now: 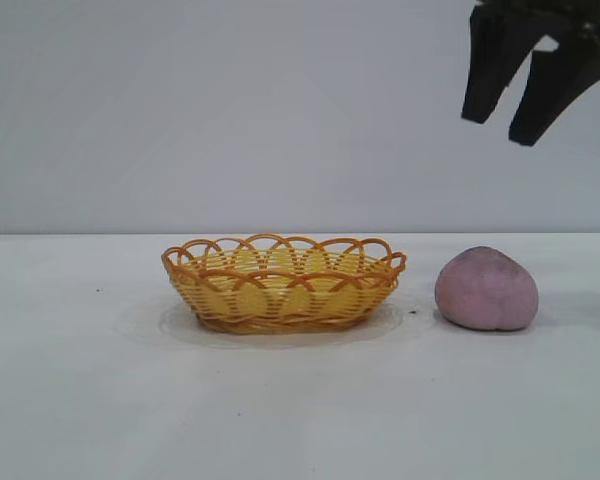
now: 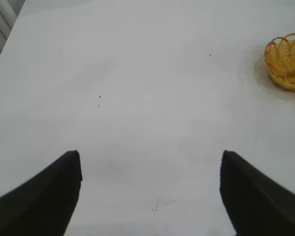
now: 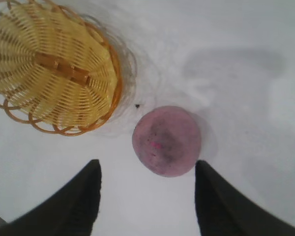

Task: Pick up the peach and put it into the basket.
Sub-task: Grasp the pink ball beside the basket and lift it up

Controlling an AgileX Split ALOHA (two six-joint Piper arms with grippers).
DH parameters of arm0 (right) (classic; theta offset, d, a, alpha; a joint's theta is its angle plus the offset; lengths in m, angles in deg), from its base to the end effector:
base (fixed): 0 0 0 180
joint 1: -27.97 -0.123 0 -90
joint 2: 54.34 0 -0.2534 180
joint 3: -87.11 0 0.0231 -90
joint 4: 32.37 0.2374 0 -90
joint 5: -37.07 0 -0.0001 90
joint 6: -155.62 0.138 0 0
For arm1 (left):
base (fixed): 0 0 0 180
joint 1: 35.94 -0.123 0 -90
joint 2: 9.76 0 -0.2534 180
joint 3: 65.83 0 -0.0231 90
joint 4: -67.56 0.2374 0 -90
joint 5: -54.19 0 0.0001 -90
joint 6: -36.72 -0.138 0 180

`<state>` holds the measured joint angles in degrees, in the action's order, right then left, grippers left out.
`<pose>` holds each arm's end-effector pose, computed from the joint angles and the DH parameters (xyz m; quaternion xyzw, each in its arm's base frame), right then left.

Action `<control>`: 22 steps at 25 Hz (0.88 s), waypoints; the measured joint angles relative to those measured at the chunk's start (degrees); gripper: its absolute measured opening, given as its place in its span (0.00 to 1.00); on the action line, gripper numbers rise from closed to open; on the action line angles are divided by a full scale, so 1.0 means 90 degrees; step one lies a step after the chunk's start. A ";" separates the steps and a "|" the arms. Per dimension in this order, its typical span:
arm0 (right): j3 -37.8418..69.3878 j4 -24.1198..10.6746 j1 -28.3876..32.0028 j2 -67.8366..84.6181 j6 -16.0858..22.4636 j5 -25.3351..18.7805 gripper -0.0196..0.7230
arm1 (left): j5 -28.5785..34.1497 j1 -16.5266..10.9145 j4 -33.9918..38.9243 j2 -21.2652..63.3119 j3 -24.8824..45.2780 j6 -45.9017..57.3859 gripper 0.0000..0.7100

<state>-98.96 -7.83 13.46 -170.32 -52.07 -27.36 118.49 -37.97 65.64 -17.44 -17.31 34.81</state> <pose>0.3350 0.1401 0.1649 -0.2747 0.9401 0.1892 0.0704 0.0522 -0.0023 0.2381 0.0003 0.8681 0.0004 0.4964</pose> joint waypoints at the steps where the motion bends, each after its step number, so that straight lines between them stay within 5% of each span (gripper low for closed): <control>1: 0.0000 -0.0085 -0.0112 -0.0070 0.0011 0.0000 0.56 | 0.0000 0.0000 0.0000 0.0000 0.0000 0.0000 0.78; 8: 0.0012 -0.1331 -0.0591 -0.0216 0.1338 0.0194 0.56 | 0.0000 0.0000 0.0000 0.0000 0.0000 0.0000 0.78; 14: 0.0012 -0.1534 -0.0591 -0.0216 0.2064 0.0194 0.56 | 0.0000 0.0000 0.0000 0.0000 0.0000 0.0000 0.78; 22: 0.0012 -0.1561 -0.0591 -0.0276 0.2267 0.0194 0.56 | 0.0000 0.0000 0.0000 0.0000 0.0000 0.0000 0.78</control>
<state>-98.85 -21.89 8.14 -172.80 -31.67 -25.62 118.49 -37.97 65.64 -17.44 -17.31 34.81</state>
